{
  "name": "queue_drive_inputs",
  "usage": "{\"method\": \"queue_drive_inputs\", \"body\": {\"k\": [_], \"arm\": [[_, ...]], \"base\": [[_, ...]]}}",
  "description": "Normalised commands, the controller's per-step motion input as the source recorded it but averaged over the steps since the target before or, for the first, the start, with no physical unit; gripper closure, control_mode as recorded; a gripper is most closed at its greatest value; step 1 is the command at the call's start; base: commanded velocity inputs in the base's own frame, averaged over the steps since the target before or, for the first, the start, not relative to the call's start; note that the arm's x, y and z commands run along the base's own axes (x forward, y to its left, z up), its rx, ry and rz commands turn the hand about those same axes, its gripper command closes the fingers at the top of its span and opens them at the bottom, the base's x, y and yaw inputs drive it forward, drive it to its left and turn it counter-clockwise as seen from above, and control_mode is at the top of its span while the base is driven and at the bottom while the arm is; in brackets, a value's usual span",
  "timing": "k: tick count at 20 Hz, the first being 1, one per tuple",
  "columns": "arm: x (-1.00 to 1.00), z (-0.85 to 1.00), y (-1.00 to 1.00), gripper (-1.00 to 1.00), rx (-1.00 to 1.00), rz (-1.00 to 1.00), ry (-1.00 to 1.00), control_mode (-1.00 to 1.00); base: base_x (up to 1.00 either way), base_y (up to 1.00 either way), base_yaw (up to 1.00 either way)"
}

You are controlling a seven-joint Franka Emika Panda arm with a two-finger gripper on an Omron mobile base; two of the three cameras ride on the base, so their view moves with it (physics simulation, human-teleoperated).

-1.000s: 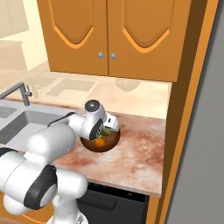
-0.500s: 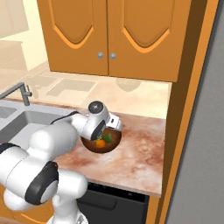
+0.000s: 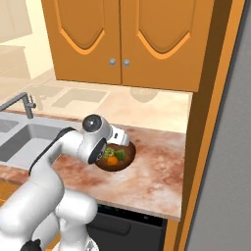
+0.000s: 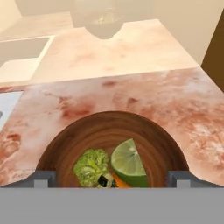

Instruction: Take the tangerine, lemon wedge, and broccoli from the freezer and place them in the bowl on the counter.

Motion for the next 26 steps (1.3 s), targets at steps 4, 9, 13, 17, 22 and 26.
{"method": "queue_drive_inputs", "body": {"k": [4, 9, 13, 17, 22, 26], "arm": [[-0.73, 1.00, 0.42, -1.00, -0.02, 0.00, -0.01, -1.00], [-0.84, 1.00, 0.22, -1.00, -0.01, 0.00, 0.00, -1.00], [-0.82, 1.00, 0.09, -1.00, -0.01, 0.00, 0.02, -1.00], [-0.90, 1.00, 0.04, -1.00, -0.02, 0.00, 0.04, -1.00], [-1.00, 0.95, 0.02, -1.00, 0.00, 0.00, 0.06, -1.00], [-1.00, 0.75, 0.04, -1.00, 0.00, 0.00, 0.03, -1.00]], "base": [[0.00, 0.00, 0.00], [0.00, 0.00, 0.00], [0.00, 0.00, 0.00], [0.00, 0.00, 0.00], [0.00, 0.00, 0.00], [0.00, 0.00, 0.00]]}}
